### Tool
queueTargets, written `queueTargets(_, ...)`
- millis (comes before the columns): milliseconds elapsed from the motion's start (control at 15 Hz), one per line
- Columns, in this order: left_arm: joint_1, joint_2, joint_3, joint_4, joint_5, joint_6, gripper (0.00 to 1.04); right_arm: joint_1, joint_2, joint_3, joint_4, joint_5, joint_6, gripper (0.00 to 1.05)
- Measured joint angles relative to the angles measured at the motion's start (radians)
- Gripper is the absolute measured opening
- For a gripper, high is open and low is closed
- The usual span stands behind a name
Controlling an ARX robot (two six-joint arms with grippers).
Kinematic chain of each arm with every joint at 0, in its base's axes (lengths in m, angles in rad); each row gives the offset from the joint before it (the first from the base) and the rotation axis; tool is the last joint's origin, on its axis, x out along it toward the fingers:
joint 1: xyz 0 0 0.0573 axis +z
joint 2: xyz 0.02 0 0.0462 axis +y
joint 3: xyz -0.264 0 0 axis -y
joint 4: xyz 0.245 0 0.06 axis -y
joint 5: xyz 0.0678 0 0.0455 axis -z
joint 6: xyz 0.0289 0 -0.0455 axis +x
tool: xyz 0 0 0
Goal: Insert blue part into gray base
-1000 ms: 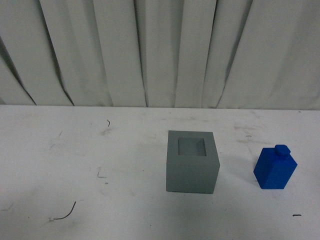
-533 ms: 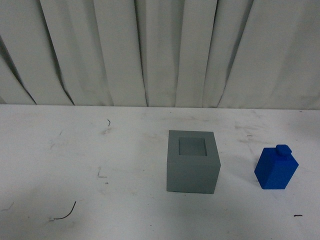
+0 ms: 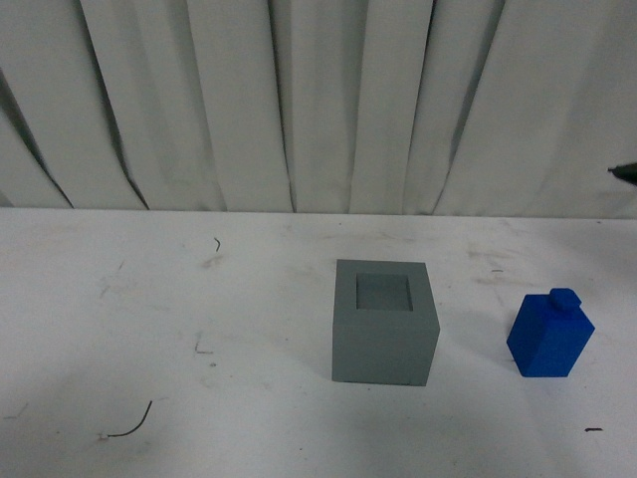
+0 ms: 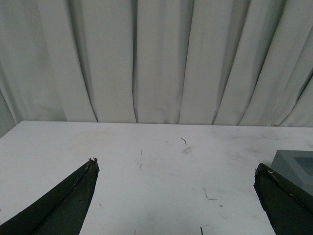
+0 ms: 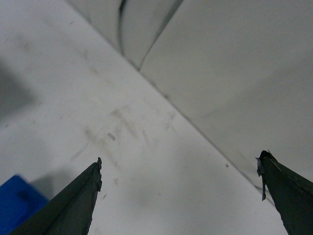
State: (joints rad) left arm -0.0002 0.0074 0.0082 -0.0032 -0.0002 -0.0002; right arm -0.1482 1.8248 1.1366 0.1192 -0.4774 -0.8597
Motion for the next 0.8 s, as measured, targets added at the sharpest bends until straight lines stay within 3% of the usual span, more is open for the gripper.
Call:
queueTargets(467,0.0,0.0,0.0,0.0,0.0,0.0,0.98,0.034,0.076,0.145,-0.488,-0.061,-0.394,0.98)
queueTargets(533,0.0,0.0,0.0,0.0,0.0,0.0,0.98,0.064,0.135,0.229,-0.653,-0.037,-0.505,0.98)
queueTargets(800,0.0,0.0,0.0,0.0,0.0,0.0,0.98,0.093,0.263,0.356,-0.803,0.018,-0.605,0.98)
